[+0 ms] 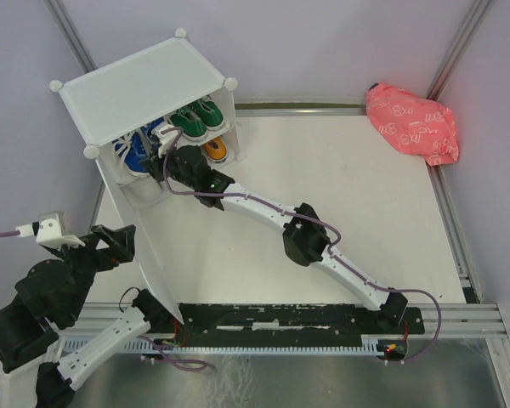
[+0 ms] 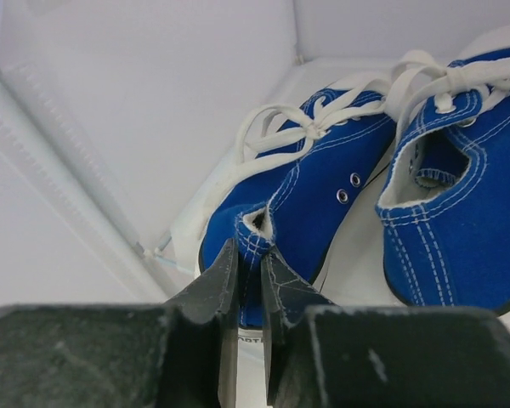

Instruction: Place and organize the shoes in the shoe cabinet

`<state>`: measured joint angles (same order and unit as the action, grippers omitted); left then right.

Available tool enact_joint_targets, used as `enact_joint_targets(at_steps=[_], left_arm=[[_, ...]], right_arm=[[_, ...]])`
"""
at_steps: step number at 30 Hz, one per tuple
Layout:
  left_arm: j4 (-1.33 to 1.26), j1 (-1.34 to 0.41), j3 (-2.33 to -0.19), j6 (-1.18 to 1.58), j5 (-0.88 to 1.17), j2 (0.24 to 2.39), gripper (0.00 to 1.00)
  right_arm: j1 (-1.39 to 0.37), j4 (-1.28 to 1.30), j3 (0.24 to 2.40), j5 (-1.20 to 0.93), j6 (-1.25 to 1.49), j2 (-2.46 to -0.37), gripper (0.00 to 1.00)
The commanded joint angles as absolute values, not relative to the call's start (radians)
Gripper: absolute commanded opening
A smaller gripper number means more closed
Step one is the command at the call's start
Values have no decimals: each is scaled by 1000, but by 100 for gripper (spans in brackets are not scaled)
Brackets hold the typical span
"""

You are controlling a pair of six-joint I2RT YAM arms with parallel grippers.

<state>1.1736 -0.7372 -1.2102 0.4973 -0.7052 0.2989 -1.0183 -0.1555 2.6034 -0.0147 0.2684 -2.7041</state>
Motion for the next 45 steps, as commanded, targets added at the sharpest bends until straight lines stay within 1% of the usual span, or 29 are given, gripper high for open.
enact_joint_targets(at_steps=[1, 5, 6, 9, 11, 14, 16, 20, 24, 28, 31, 34, 38, 42, 45], left_arm=[[1150, -746, -1201, 543, -728, 296, 99], [1149, -744, -1205, 551, -729, 303, 99], [1149, -745, -1206, 551, -732, 304, 99], [1146, -747, -1210, 552, -736, 312, 99], [1141, -747, -1206, 554, -736, 316, 99], [1136, -747, -1200, 559, -743, 321, 99], [1132, -747, -1203, 560, -748, 328, 99], [1112, -749, -1229, 553, -749, 357, 99], [1108, -749, -1256, 549, -749, 384, 99], [1101, -748, -1250, 567, -760, 375, 99], [1085, -749, -1231, 574, -770, 361, 99], [1055, -748, -1210, 575, -768, 367, 99], [981, -749, -1180, 545, -742, 406, 99], [781, -749, -1109, 482, -691, 459, 99], [533, -748, -1068, 406, -564, 554, 99]], right_arm=[[-1014, -309, 2681, 42, 286, -2735, 20], [-1014, -328, 2713, 101, 278, -2765, 24], [-1014, -337, 2715, 112, 275, -2771, 27], [-1011, -361, 2700, 110, 281, -2769, 42], [-1013, -382, 2644, 76, 286, -2740, 51], [-1015, -436, 2472, 18, 284, -2626, 64], [-1015, -483, 2339, -12, 289, -2526, 70], [-1011, -537, 2062, -19, 275, -2326, 75], [-969, -576, 1776, 109, 293, -2130, 77], [-891, -527, 1577, 189, 311, -1998, 77], [-838, -485, 1467, 217, 317, -1929, 78], [-804, -502, 1354, 241, 316, -1866, 78], [-772, -483, 1268, 261, 295, -1802, 79], [-741, -450, 1208, 287, 291, -1735, 80], [-714, -410, 1159, 316, 295, -1675, 80]])
